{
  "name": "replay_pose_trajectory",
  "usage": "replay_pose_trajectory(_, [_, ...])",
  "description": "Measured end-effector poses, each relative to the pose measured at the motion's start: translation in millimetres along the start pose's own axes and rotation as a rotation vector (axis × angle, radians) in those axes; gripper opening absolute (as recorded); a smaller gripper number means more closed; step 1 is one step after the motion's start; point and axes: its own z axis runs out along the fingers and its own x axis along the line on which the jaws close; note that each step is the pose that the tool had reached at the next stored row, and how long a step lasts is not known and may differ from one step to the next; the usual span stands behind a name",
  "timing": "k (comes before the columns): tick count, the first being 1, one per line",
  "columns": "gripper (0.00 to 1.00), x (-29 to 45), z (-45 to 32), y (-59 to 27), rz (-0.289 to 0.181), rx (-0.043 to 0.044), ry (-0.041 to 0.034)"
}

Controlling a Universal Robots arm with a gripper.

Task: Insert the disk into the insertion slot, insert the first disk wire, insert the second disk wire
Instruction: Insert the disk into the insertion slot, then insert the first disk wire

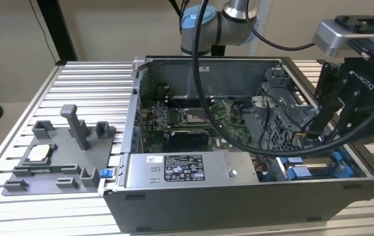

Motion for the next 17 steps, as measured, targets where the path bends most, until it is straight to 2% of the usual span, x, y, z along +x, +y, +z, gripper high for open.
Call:
replay_pose_trajectory(7, [1.00, -6.9, 2.3, -9.0, 0.000, -0.0004, -0.0068])
replay_pose_trajectory(11, [1.00, -14.4, 6.0, -14.8, 0.000, -0.0005, -0.0098])
replay_pose_trajectory(17, [1.00, -26.0, 14.5, -17.7, 0.000, -0.0007, -0.0131])
